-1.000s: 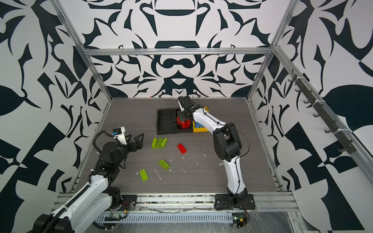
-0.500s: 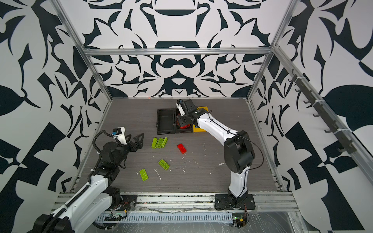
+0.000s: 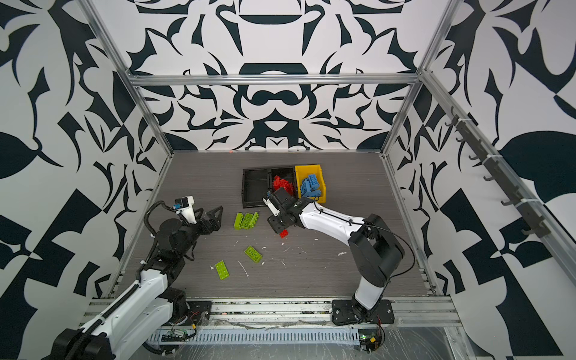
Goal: Sort the legos into containers by color
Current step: Pick up the lego from the center of the table.
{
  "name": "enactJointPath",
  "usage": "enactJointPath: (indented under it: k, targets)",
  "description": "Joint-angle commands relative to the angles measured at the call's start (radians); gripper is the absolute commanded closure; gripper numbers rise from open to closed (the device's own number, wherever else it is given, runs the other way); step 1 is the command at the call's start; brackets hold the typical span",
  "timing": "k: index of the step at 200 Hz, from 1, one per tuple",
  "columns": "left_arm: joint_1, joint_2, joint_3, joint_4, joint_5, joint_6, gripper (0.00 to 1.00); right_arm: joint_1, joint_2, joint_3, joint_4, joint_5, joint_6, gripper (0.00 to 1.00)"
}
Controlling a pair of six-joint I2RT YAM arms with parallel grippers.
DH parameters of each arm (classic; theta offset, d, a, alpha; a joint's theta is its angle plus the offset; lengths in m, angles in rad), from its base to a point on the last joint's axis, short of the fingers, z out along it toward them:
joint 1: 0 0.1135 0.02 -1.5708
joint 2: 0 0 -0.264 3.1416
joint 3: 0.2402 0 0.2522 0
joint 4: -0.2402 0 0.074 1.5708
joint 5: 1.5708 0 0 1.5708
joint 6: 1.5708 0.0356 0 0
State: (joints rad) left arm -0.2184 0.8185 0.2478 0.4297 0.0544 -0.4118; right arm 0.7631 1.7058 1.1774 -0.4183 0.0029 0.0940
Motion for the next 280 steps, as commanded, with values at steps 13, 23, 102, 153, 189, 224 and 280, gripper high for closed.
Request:
enactJointPath:
  k: [13,23,102,153,189,224,280]
  targets:
    - [-0.001,-0.005,0.0,0.022,0.01,-0.003,0.01,0.001,-0.008,-0.015,0.028,0.041,0.017,0.42]
    - [-0.002,-0.008,0.0,0.02,0.009,-0.003,0.0,0.001,0.004,-0.015,0.027,0.046,0.019,0.42]
    - [-0.001,-0.01,0.001,0.018,0.004,0.0,0.01,0.002,0.082,-0.018,0.05,0.029,0.038,0.42]
    - [-0.001,-0.009,0.001,0.015,0.002,0.0,0.01,0.003,0.124,-0.021,0.045,0.051,0.038,0.42]
    - [-0.001,-0.009,0.001,0.015,0.001,0.001,0.01,0.003,0.15,-0.019,0.053,0.045,0.045,0.49]
    - [-0.001,-0.009,0.0,0.015,-0.001,0.002,0.01,0.003,0.148,-0.016,0.054,0.069,0.065,0.55]
    - [-0.001,-0.012,-0.001,0.015,0.0,0.003,0.01,-0.007,0.101,0.001,0.072,0.064,0.085,0.61]
